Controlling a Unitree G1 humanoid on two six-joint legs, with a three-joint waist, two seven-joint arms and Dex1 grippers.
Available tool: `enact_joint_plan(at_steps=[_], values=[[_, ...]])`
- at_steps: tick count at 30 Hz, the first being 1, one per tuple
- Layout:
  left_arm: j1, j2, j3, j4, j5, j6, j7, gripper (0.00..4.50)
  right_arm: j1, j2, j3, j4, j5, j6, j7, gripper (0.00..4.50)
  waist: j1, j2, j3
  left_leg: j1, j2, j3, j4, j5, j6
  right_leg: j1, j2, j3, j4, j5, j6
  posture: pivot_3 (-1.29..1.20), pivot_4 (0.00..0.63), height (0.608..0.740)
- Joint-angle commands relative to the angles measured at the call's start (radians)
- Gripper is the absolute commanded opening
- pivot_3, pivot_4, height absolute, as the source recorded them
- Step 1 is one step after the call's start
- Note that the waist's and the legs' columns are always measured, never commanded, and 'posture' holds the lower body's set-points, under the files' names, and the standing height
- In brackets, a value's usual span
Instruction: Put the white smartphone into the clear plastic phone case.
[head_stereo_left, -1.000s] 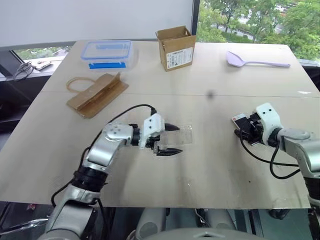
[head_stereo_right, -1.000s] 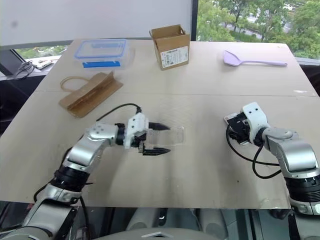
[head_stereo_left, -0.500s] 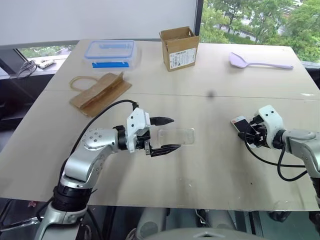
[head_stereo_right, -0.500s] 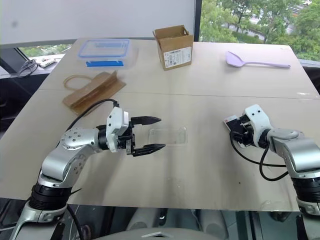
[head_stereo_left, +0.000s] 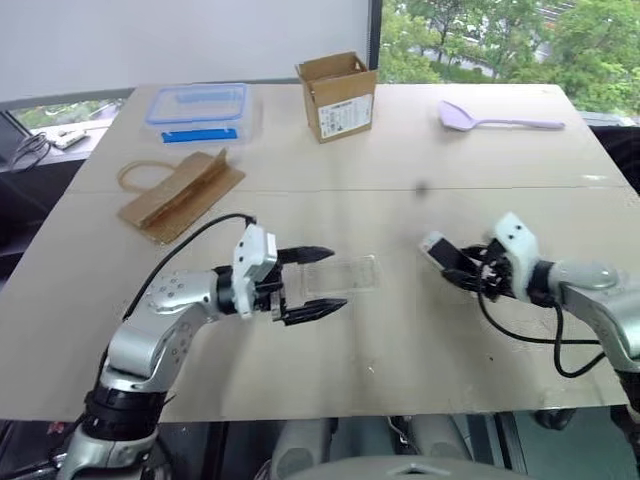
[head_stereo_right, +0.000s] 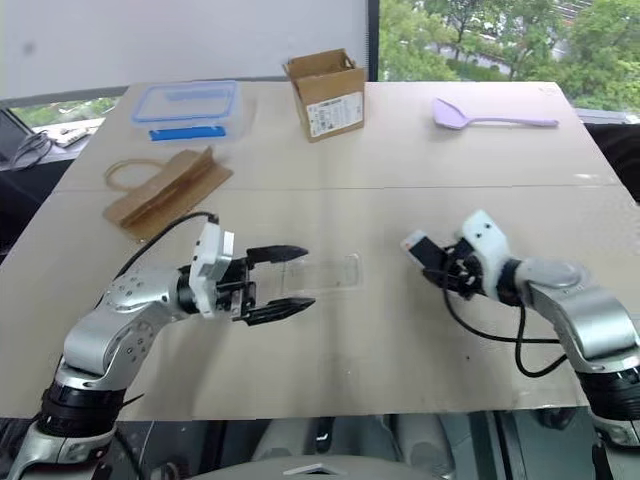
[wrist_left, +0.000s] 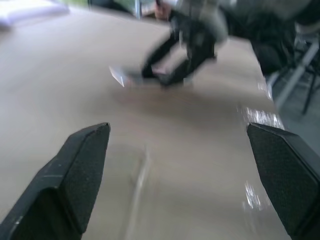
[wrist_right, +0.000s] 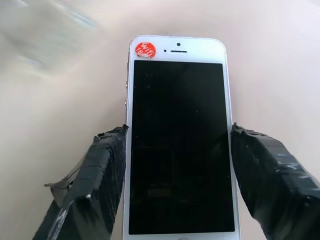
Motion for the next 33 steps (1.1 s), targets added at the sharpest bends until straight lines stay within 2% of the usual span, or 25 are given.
enact_joint_plan(at_steps=[1,7,12,22,33], values=[[0.052,0.031,0.076,0.017,0.006,-0.056,-0.018,4.5,-0.122,0.038,0.133,-0.023,-0.07,-0.056,0.025,2.78,0.001,0.0,0.0,0.0,0.0,0.0,0.0,0.0,0.0,0.0,0.0,0.0,0.0,0.0,0.0,0.0,0.15,0.74],[0.153,0.041,0.118,0.033,0.052,-0.122,-0.001,4.5,-0.331,0.112,0.375,0.135,-0.241,-0.18,0.1,2.78,0.014,0.0,0.0,-0.003,-0.002,-0.001,0.0,0.0,0.0,-0.002,-0.003,0.0,-0.001,0.002,-0.004,0.0,0.15,0.74],[0.157,0.032,0.117,0.024,0.067,-0.131,0.027,4.5,-0.4,0.124,0.492,0.248,-0.363,-0.324,0.191,2.78,0.028,0.0,0.001,-0.004,-0.003,-0.001,0.0,0.0,0.0,-0.003,-0.004,0.0,-0.002,0.002,-0.004,0.0,0.15,0.74],[0.19,0.018,0.104,-0.016,0.093,-0.127,0.106,4.5,-0.41,0.195,0.507,0.297,-0.433,-0.401,0.292,2.78,0.019,0.0,0.001,-0.003,-0.002,0.0,-0.001,0.0,0.0,-0.004,-0.003,0.0,0.0,0.004,0.0,0.0,0.15,0.74],[0.191,0.014,0.077,-0.024,0.121,-0.117,0.142,4.5,-0.45,0.242,0.536,0.349,-0.493,-0.369,0.399,2.78,0.021,0.0,0.001,-0.003,-0.003,0.0,-0.001,0.0,-0.001,-0.004,-0.003,0.0,0.0,0.004,0.0,0.0,0.15,0.74]])
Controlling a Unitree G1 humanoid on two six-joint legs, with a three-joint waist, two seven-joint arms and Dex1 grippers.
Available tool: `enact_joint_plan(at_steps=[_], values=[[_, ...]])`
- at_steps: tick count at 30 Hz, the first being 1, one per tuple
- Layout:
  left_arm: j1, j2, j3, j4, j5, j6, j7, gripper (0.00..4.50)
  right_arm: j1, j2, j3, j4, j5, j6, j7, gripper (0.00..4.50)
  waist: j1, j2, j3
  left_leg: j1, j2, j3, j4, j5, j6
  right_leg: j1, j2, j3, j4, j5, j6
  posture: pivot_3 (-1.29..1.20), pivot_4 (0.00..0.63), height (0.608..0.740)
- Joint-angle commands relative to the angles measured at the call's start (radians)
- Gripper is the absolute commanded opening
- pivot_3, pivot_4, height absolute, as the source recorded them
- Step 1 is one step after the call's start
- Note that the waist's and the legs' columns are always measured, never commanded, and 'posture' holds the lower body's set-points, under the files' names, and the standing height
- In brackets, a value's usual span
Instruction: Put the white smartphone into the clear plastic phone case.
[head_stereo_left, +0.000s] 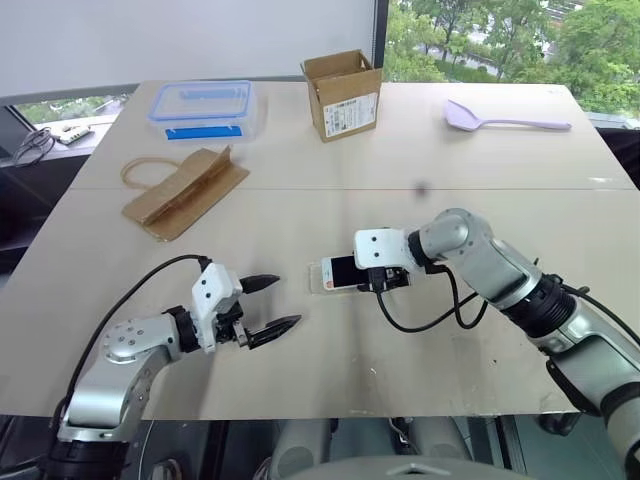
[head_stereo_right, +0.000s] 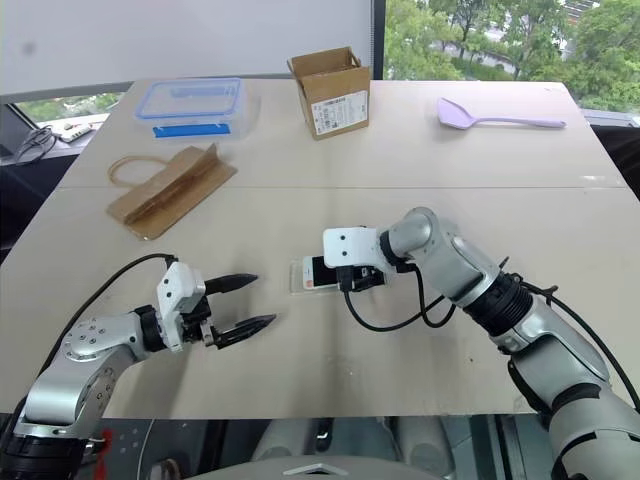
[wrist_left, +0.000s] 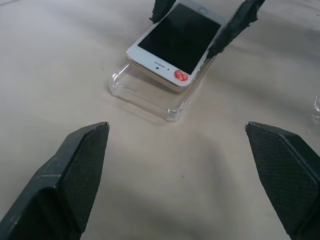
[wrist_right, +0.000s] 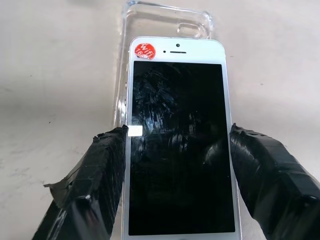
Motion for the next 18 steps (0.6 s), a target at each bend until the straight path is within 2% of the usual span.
enact_joint_plan(at_steps=[1,9,10,12,17,18], values=[[-0.002,0.0,-0.001,-0.034,0.001,-0.001,0.008,4.5,-0.004,-0.002,0.019,-0.017,-0.011,0.011,0.055,2.78,0.0,0.0,0.0,0.0,0.0,0.0,0.0,0.0,0.0,0.0,0.0,0.0,0.0,0.0,0.0,0.0,0.15,0.74],[-0.013,-0.005,-0.023,-0.02,0.018,-0.006,0.02,4.5,0.001,-0.002,0.011,-0.035,-0.031,0.028,0.082,2.78,0.001,0.0,0.0,0.0,0.0,0.0,0.0,0.0,0.0,0.0,0.0,0.0,0.0,0.0,0.0,0.0,0.15,0.74],[-0.016,-0.006,-0.026,-0.02,0.021,-0.005,0.022,4.5,0.003,0.003,0.005,-0.032,-0.026,0.025,0.082,3.8,0.001,0.0,0.0,0.0,0.0,0.0,0.0,0.0,0.0,0.0,0.0,0.0,0.0,0.0,0.0,0.0,0.15,0.74],[-0.02,-0.007,-0.029,-0.019,0.025,-0.003,0.023,4.5,0.007,0.015,-0.017,-0.04,-0.005,0.034,0.084,4.48,0.0,0.0,0.0,0.0,0.0,0.0,0.0,0.0,0.0,0.0,0.0,0.0,0.0,0.0,0.0,0.0,0.15,0.74],[-0.033,-0.008,-0.029,0.002,0.03,-0.007,0.022,4.5,0.015,0.021,-0.079,-0.093,0.04,0.077,0.073,4.48,-0.001,0.0,0.0,0.0,0.0,0.0,0.0,0.0,0.0,0.0,0.0,0.0,0.0,0.0,0.0,0.0,0.15,0.74],[-0.039,-0.009,-0.027,0.009,0.028,-0.007,0.021,4.5,0.016,0.027,-0.1,-0.104,0.059,0.094,0.066,4.21,-0.001,0.0,0.0,0.0,0.0,0.0,0.0,0.0,0.0,0.0,0.0,0.0,0.0,0.0,0.0,0.0,0.15,0.74]])
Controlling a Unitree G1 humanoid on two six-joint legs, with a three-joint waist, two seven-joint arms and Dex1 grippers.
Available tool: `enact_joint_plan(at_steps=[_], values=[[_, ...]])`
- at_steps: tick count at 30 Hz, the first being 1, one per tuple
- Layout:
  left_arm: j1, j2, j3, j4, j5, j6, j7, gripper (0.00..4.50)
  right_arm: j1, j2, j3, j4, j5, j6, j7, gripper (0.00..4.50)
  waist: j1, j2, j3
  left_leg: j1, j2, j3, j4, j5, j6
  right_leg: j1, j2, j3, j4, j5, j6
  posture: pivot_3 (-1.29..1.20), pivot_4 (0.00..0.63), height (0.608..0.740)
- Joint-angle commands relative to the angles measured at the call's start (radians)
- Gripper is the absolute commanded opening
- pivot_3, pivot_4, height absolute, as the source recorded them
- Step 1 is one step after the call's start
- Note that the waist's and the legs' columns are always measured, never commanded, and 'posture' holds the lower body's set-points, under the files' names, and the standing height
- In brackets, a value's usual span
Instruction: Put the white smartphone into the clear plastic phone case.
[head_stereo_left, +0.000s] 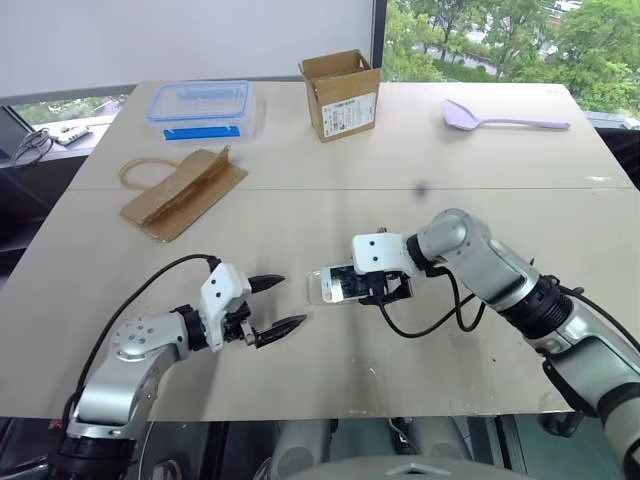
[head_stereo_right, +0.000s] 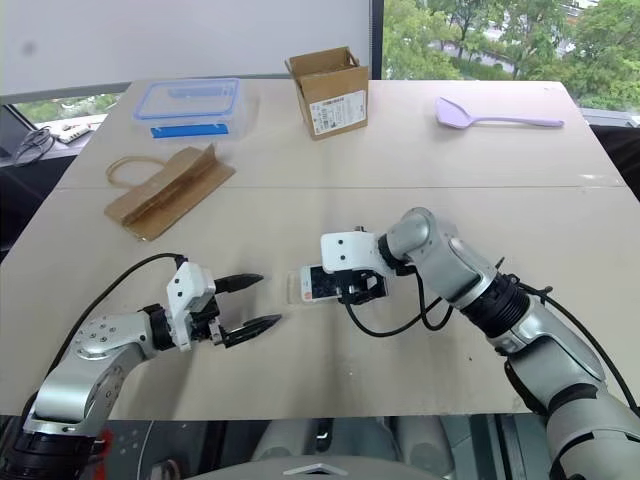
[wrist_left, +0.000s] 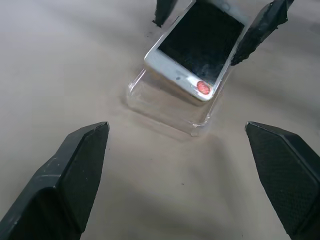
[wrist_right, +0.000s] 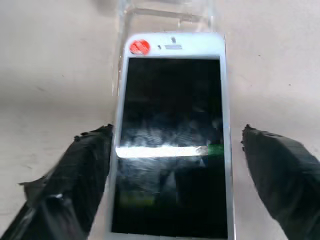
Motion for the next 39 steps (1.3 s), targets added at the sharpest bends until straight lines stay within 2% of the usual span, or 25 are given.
enact_joint_plan(at_steps=[1,3,5,9,10,13,14,18,23,32,39], values=[[-0.023,-0.002,0.008,0.013,-0.002,-0.009,0.0,4.5,0.001,0.015,-0.091,-0.078,0.066,0.049,-0.005,3.96,0.0,0.0,0.0,0.0,0.0,0.0,0.0,0.0,0.0,0.0,0.0,0.0,0.0,0.0,0.0,0.0,0.15,0.74],[-0.036,-0.001,0.008,0.027,0.002,-0.012,-0.002,4.5,0.004,0.01,-0.111,-0.092,0.084,0.064,-0.008,3.27,0.001,0.0,0.0,0.0,0.0,0.0,0.0,0.0,0.0,0.0,0.0,0.0,0.0,0.0,0.0,0.0,0.15,0.74],[-0.049,0.005,0.01,0.056,0.001,-0.02,-0.021,3.96,0.016,0.012,-0.14,-0.109,0.116,0.086,-0.013,2.25,0.001,0.0,0.0,0.0,0.0,0.0,0.0,0.0,0.0,0.0,0.0,0.0,0.0,0.0,0.0,0.0,0.15,0.74],[-0.054,0.016,0.005,0.089,0.01,-0.023,-0.044,2.18,0.032,0.035,-0.172,-0.115,0.162,0.121,-0.037,0.22,0.001,0.0,0.0,0.0,0.0,0.0,0.0,0.0,0.0,0.0,0.0,0.0,0.0,0.0,0.0,0.0,0.15,0.74],[-0.054,0.017,0.001,0.097,0.015,-0.025,-0.048,1.68,0.031,0.051,-0.176,-0.099,0.166,0.128,-0.055,0.0,0.0,0.0,0.0,0.0,0.0,0.0,0.0,0.0,0.0,0.0,0.0,0.0,0.0,0.0,0.0,0.0,0.15,0.74],[-0.054,0.018,-0.013,0.108,0.029,-0.03,-0.059,0.22,0.019,0.095,-0.166,-0.011,0.129,0.093,-0.132,0.0,-0.003,0.0,0.0,0.0,0.0,0.0,0.0,0.0,0.0,-0.001,0.0,0.0,0.001,0.0,0.0,0.0,0.15,0.74],[-0.053,0.016,-0.019,0.105,0.031,-0.029,-0.062,0.02,0.013,0.099,-0.156,0.021,0.107,0.069,-0.151,0.0,-0.002,0.0,0.0,0.0,0.0,0.0,0.0,0.0,0.0,-0.001,0.0,0.0,0.002,0.0,0.0,0.0,0.15,0.74],[-0.034,0.013,-0.041,0.064,0.007,0.003,-0.083,0.02,0.002,0.092,-0.136,0.088,0.06,-0.005,-0.173,0.0,0.002,0.0,0.0,0.0,-0.001,0.0,0.0,0.0,0.0,-0.002,0.0,0.0,0.001,0.0,0.0,0.0,0.15,0.74],[-0.011,-0.003,-0.052,0.033,0.007,0.018,-0.068,0.02,0.06,0.054,-0.212,-0.091,0.234,0.077,-0.044,0.0,0.001,0.0,0.0,-0.001,0.0,0.001,-0.001,0.0,0.0,-0.003,0.0,0.002,0.001,0.0,0.0,0.0,0.15,0.74],[-0.066,0.003,-0.079,0.076,0.053,0.018,-0.046,0.02,0.14,-0.022,-0.261,-0.181,0.257,0.142,-0.117,0.0,0.002,0.0,0.0,-0.001,0.0,0.001,0.0,0.0,0.0,-0.002,0.0,0.001,0.002,-0.002,-0.003,0.0,0.15,0.74],[-0.129,-0.039,-0.146,0.076,0.071,0.03,-0.045,0.02,0.184,-0.068,-0.254,-0.22,0.241,0.154,-0.159,0.0,0.006,0.0,0.0,-0.001,-0.001,0.001,0.0,0.0,0.0,-0.002,-0.001,0.001,0.002,0.0,0.0,0.0,0.15,0.74]])
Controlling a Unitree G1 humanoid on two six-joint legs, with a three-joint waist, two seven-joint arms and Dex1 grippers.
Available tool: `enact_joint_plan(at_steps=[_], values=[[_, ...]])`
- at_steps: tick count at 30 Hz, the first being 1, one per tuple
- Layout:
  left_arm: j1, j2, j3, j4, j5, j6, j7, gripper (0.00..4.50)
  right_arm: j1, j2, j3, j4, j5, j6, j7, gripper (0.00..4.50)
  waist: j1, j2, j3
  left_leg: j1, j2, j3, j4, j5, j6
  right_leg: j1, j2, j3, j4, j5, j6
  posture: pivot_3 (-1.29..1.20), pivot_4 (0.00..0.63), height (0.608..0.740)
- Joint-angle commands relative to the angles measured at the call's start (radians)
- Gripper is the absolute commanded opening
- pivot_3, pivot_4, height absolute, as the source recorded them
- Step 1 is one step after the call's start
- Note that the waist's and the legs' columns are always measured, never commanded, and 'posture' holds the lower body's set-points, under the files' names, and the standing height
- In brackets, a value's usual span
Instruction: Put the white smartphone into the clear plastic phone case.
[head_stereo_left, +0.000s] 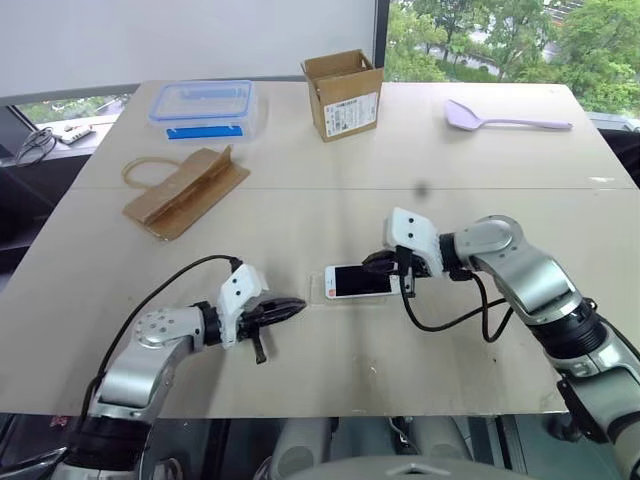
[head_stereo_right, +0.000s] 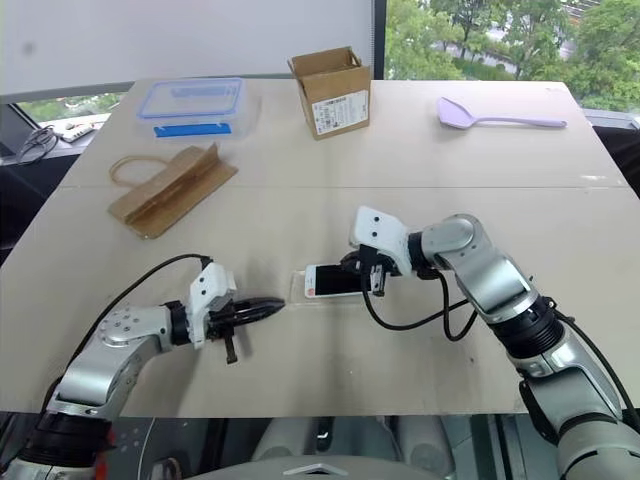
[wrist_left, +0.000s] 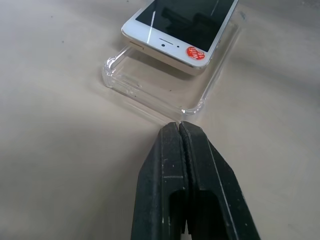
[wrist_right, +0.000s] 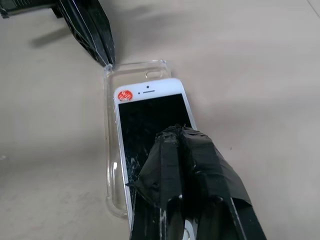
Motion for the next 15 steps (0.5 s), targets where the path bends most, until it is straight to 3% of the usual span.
enact_joint_plan(at_steps=[1,7,15], values=[[-0.034,-0.03,-0.043,-0.017,-0.002,0.013,0.001,0.02,0.006,-0.017,-0.024,-0.053,-0.003,-0.004,-0.028,0.0,0.0,0.0,0.0,0.0,0.0,0.0,0.0,0.0,0.0,0.0,0.0,0.0,0.0,0.0,0.0,0.0,0.15,0.74],[-0.072,-0.06,-0.08,-0.019,-0.005,0.024,-0.004,0.02,-0.037,-0.003,-0.007,0.04,-0.073,-0.061,-0.1,0.0,-0.007,0.0,0.0,0.0,0.0,0.0,0.0,0.0,0.0,0.0,0.001,0.0,0.0,0.0,0.0,0.0,0.15,0.74],[-0.102,-0.077,-0.091,0.024,0.012,0.006,0.003,0.02,-0.172,0.073,0.07,0.37,-0.21,-0.271,-0.133,0.0,-0.006,0.0,0.0,0.0,0.0,0.001,0.0,0.0,0.0,0.0,0.001,0.0,0.001,0.0,0.0,0.0,0.15,0.74]])
